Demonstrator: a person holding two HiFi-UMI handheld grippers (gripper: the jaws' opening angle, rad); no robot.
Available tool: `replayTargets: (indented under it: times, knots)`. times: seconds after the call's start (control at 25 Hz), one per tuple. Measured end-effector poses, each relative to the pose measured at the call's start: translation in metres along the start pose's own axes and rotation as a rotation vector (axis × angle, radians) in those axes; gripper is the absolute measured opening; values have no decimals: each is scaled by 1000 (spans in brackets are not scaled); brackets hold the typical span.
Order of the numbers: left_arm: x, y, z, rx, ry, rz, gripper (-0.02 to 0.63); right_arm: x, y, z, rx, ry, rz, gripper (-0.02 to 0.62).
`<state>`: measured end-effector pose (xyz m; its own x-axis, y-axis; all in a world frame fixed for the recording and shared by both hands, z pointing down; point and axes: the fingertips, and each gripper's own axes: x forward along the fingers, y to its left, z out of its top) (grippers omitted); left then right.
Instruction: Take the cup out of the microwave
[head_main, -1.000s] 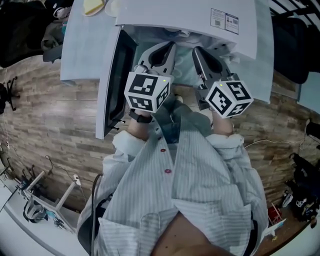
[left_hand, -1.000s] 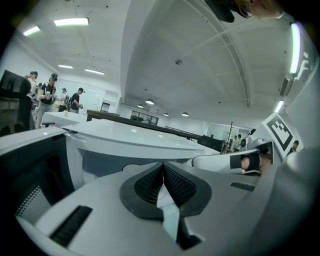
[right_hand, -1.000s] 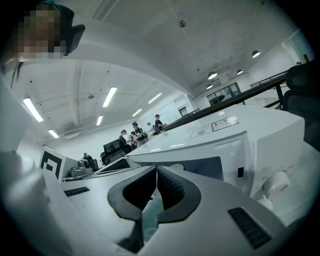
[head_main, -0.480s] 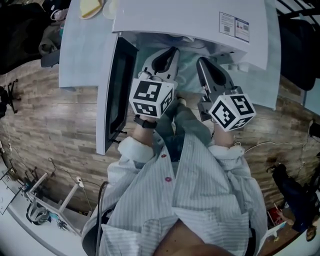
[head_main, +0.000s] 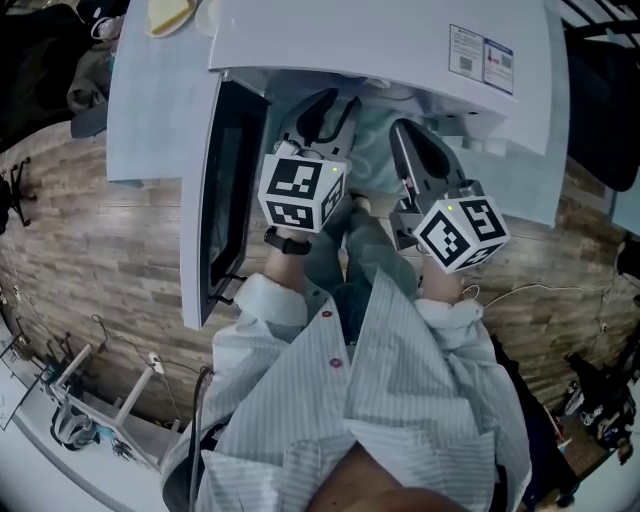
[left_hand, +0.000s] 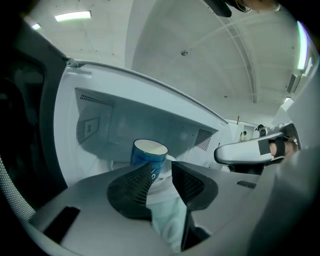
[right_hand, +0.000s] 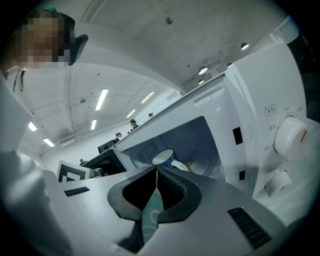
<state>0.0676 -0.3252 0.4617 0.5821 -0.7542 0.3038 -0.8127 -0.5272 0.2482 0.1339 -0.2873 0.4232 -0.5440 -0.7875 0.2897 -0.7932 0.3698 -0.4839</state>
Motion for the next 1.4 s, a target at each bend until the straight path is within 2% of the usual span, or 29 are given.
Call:
replayTargets:
  times: [0.56,0.8,1.12,1.4]
  knots:
    - [28,13,-21,41,17,10,245,10,-11,-34,66,56,28,35]
    - [38,22,-20,67,-1,42,330,12,-14,-46,89,77,32,34]
    - [50,31,-14,91,-13,55,334,15,-19,-51,112,78,23,34]
    - [61,26,-13,155,10,24,334,18,-21,-54,132,79,19,34]
